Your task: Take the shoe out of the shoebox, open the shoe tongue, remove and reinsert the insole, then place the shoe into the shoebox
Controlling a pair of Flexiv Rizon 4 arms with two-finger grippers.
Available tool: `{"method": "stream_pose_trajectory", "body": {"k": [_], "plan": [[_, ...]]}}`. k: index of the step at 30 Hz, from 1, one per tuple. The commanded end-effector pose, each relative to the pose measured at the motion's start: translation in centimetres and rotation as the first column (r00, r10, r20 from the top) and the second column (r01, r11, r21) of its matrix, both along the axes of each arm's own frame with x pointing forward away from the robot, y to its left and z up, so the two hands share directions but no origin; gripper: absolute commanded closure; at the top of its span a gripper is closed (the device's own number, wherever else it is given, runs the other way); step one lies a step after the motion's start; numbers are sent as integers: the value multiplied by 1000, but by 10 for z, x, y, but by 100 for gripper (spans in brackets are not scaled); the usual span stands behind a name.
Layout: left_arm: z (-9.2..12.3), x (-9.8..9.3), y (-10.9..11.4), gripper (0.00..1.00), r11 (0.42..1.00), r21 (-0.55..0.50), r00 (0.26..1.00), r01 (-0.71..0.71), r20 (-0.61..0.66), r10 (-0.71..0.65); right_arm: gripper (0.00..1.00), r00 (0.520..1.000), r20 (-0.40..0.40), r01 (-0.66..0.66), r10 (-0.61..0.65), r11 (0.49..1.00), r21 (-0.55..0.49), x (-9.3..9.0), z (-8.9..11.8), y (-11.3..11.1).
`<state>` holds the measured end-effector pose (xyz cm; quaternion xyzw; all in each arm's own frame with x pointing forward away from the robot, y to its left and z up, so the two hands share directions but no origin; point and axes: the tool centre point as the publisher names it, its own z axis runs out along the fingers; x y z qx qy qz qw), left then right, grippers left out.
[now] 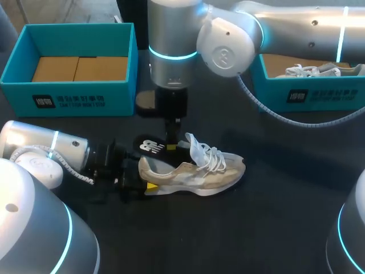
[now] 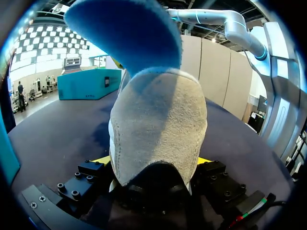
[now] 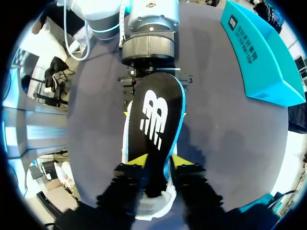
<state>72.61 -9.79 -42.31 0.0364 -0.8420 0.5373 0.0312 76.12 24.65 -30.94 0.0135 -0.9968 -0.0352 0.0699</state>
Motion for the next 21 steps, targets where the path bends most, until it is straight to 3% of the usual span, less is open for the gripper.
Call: {"method": "stream_pose_trajectory", "body": {"k": [1, 8, 21], "plan": [[-3, -1, 0, 100, 1000, 3, 1000, -1, 1, 1, 0, 1000, 14, 6, -6, 1000, -4, -4, 17, -6], [-3, -1, 0, 100, 1000, 3, 1000, -1, 1, 1, 0, 999, 14, 31, -31, 999, -30, -7, 38, -15], [-3, -1, 0, 100, 1000, 3, 1000, -1, 1, 1, 0, 994, 59, 95, -94, 995, -8, -15, 72, -57]]}}
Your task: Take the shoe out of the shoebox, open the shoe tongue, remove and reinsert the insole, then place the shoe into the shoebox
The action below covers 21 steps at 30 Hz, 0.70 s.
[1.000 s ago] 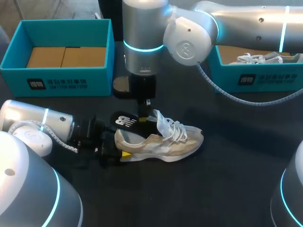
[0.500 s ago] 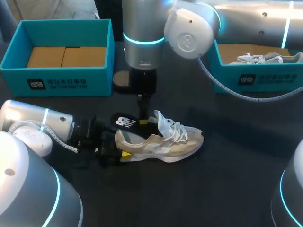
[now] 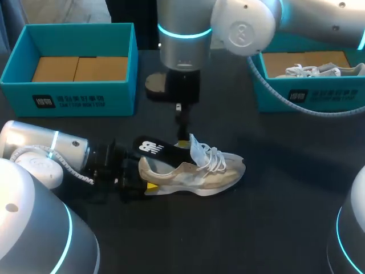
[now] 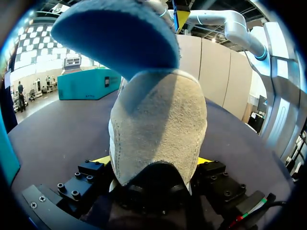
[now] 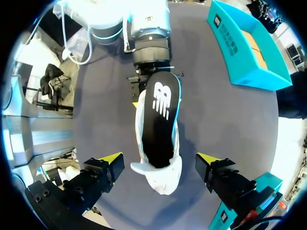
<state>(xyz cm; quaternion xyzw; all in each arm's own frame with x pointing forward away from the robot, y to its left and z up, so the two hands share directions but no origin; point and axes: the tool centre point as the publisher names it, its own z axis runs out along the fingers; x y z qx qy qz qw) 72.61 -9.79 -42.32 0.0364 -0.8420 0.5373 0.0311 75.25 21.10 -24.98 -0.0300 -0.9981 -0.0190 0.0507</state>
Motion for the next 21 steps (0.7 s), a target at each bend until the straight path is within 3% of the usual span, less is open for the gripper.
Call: {"method": "stream_pose_trajectory", "body": {"k": [1, 9, 21], "plan": [[-3, -1, 0, 100, 1000, 3, 1000, -1, 0, 1, 0, 1000, 25, 9, -10, 1000, 25, -7, 15, -24], [-3, -1, 0, 100, 1000, 3, 1000, -1, 0, 1, 0, 999, 45, 21, -22, 1000, 16, -5, 28, -43], [-3, -1, 0, 100, 1000, 3, 1000, -1, 0, 1, 0, 999, 45, 21, -22, 1000, 16, -5, 28, -43]]}}
